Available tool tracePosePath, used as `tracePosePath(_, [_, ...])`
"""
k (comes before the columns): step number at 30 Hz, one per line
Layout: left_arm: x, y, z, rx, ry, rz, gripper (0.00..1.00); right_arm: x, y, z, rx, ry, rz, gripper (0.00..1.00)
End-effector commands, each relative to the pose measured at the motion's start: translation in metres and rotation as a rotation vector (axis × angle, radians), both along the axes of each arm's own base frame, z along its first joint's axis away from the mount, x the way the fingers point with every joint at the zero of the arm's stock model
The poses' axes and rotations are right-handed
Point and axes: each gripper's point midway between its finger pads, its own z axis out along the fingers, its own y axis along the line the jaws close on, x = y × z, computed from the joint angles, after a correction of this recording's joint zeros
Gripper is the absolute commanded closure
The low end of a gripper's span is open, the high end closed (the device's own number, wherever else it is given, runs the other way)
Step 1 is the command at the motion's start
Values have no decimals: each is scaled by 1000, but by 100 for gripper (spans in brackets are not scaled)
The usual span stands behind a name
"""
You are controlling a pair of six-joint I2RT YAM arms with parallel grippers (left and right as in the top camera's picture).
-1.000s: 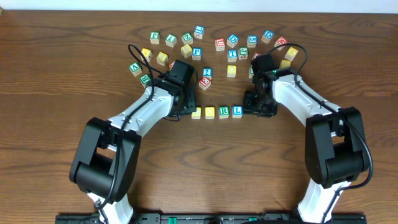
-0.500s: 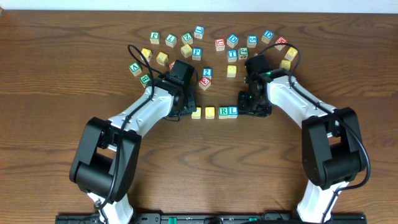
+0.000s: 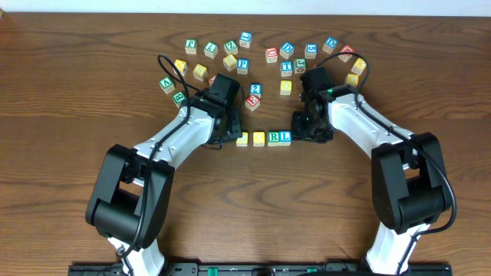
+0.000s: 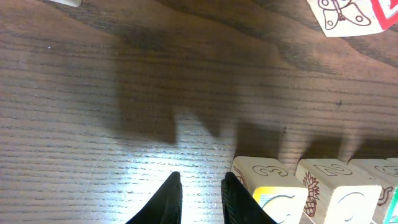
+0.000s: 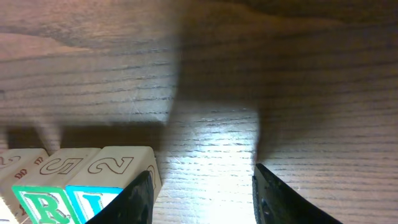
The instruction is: Spell out CORL
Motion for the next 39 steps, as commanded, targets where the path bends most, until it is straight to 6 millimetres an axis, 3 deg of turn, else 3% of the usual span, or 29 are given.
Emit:
tracePosePath(1, [-3,4,-7,10,19,7,78,-5,8,-4,18,13,42,53])
tracePosePath(20, [-3,3,-7,6,21,6,78,-3,27,-1,81,-12,93,51])
tracePosePath(39, [-4,2,-7,7,21,2,78,-3,29,0,94,-9,82,51])
